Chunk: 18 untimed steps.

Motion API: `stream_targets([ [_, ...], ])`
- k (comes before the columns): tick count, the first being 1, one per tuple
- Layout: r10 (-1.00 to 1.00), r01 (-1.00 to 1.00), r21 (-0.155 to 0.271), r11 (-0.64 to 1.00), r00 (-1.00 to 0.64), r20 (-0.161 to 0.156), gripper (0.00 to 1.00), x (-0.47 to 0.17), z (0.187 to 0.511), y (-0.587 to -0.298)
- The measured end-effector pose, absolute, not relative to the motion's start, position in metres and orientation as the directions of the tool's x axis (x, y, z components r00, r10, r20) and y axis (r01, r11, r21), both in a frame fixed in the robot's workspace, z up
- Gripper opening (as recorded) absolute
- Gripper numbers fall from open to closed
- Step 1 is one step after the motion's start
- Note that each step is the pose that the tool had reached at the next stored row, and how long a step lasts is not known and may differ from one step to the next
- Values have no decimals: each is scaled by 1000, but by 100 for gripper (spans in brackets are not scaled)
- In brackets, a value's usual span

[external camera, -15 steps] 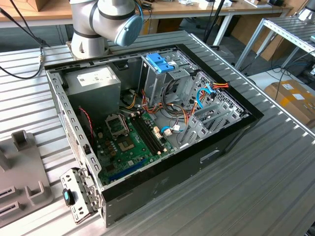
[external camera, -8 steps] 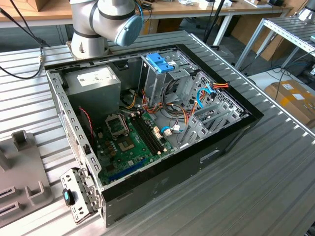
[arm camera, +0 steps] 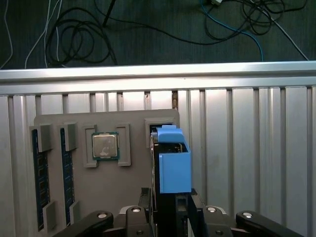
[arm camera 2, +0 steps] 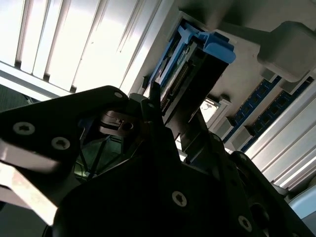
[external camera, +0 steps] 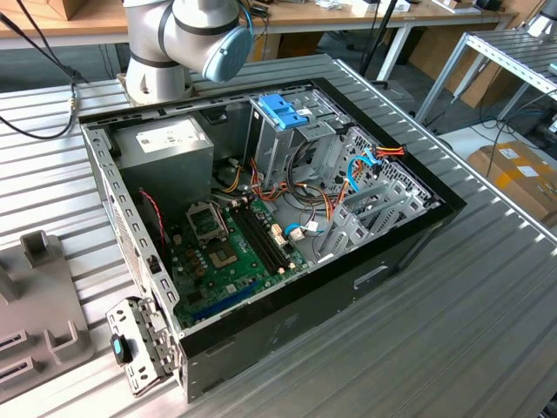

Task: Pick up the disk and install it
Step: 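Pick up the disk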

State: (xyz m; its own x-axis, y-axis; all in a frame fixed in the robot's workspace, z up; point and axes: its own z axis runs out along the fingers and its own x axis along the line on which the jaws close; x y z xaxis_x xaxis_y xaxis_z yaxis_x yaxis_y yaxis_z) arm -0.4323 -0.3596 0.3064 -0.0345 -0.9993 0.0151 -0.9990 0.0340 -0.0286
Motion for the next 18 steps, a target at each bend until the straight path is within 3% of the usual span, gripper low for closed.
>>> stream_targets([
  [18, -1000, -1000, -28, 12, -12, 15, 42, -431, 306, -360],
])
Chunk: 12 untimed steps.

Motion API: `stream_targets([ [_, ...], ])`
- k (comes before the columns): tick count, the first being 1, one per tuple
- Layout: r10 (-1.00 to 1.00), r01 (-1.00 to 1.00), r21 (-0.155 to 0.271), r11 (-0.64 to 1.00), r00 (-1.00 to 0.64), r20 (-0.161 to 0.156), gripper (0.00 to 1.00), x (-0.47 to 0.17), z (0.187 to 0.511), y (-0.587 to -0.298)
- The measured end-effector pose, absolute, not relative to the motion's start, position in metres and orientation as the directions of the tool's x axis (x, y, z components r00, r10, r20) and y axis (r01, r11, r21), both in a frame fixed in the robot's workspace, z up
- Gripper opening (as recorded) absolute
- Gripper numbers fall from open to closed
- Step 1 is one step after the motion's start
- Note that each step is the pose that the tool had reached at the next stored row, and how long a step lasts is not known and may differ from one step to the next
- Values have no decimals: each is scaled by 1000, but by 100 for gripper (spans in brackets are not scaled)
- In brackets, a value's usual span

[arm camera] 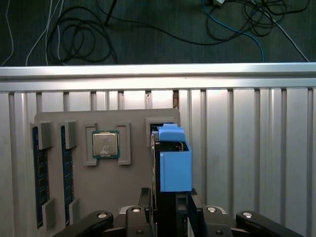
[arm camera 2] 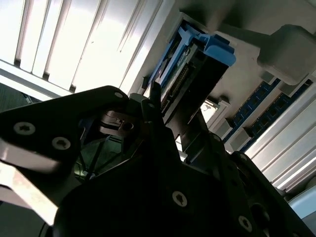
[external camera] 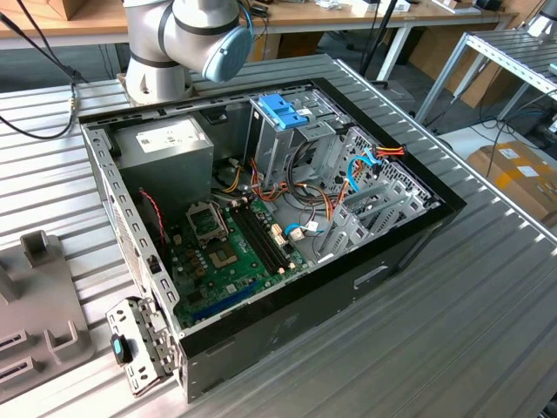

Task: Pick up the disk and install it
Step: 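Pick up the disk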

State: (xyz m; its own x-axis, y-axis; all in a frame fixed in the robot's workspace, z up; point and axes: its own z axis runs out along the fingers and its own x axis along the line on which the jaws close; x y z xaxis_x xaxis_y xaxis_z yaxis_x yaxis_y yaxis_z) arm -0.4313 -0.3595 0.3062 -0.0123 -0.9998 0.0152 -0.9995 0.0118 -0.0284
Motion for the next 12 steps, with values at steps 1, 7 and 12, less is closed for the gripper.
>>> stream_targets([
  [1, -1000, -1000, -28, 7, -8, 15, 42, -431, 306, -360],
  [7, -1000, -1000, -28, 5, -5, 15, 42, -431, 306, -360],
  [12, -1000, -1000, -28, 5, -5, 15, 35, -431, 306, -360],
])
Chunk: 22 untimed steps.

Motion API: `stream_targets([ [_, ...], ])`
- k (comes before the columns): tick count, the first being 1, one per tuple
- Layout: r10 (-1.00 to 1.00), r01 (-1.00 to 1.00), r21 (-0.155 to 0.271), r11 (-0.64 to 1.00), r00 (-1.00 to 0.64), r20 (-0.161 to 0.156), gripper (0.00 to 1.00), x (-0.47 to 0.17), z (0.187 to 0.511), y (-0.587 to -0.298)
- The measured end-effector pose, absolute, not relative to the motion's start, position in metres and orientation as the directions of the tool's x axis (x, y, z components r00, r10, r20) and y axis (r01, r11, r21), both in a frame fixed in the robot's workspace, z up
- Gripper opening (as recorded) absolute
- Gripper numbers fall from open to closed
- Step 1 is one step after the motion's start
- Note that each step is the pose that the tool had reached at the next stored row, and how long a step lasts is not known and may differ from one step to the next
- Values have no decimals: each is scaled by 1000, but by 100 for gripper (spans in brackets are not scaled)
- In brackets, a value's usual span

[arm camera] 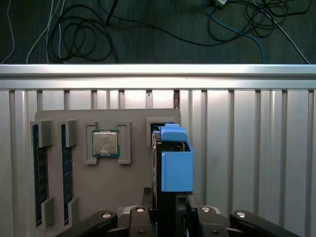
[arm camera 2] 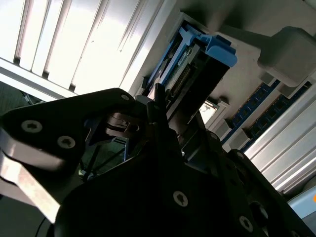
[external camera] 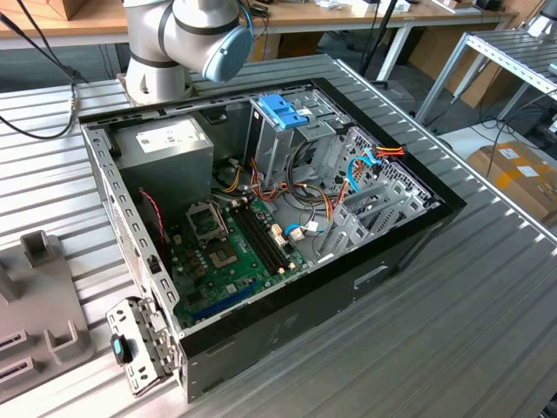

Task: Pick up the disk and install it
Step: 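Pick up the disk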

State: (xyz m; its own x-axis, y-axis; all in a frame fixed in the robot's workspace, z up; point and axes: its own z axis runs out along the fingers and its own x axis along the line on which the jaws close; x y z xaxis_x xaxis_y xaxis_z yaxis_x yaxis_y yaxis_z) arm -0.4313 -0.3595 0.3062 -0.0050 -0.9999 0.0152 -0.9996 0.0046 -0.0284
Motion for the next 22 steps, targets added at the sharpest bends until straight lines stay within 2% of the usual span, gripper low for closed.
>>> stream_targets([
  [22, -1000, -1000, -28, 3, -3, 16, 35, -431, 310, -360],
])
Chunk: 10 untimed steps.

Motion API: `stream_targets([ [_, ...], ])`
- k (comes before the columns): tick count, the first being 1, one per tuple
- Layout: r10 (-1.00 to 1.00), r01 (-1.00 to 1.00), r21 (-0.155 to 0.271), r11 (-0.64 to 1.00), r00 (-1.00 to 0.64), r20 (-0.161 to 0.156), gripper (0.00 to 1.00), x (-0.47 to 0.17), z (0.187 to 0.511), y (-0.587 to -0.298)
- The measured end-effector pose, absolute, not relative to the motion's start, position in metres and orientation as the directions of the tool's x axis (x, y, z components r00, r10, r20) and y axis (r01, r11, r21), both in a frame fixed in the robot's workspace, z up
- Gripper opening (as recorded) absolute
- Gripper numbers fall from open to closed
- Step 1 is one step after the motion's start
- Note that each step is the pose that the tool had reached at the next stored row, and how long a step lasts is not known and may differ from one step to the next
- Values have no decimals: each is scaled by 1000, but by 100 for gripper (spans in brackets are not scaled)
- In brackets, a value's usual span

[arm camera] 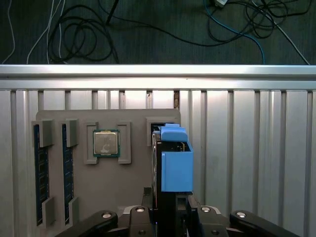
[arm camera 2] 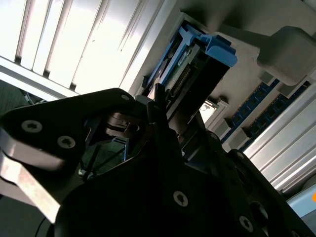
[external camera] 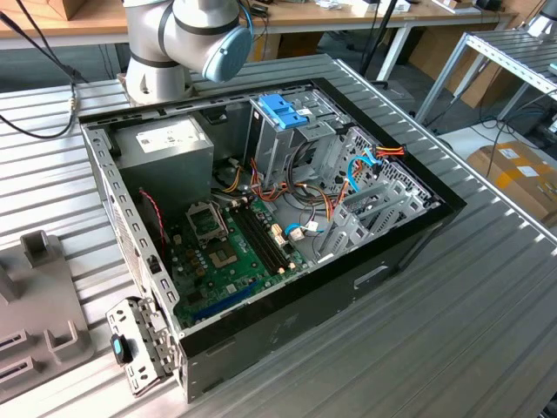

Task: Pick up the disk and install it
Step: 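Pick up the disk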

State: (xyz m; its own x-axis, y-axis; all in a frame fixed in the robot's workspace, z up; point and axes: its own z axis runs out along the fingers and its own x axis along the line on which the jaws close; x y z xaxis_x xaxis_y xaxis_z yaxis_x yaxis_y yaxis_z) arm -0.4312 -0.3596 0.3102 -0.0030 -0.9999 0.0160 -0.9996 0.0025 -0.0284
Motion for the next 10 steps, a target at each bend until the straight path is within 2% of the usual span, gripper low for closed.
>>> stream_targets([
  [10, -1000, -1000, -28, 3, -3, 17, 35, -431, 327, -360],
])
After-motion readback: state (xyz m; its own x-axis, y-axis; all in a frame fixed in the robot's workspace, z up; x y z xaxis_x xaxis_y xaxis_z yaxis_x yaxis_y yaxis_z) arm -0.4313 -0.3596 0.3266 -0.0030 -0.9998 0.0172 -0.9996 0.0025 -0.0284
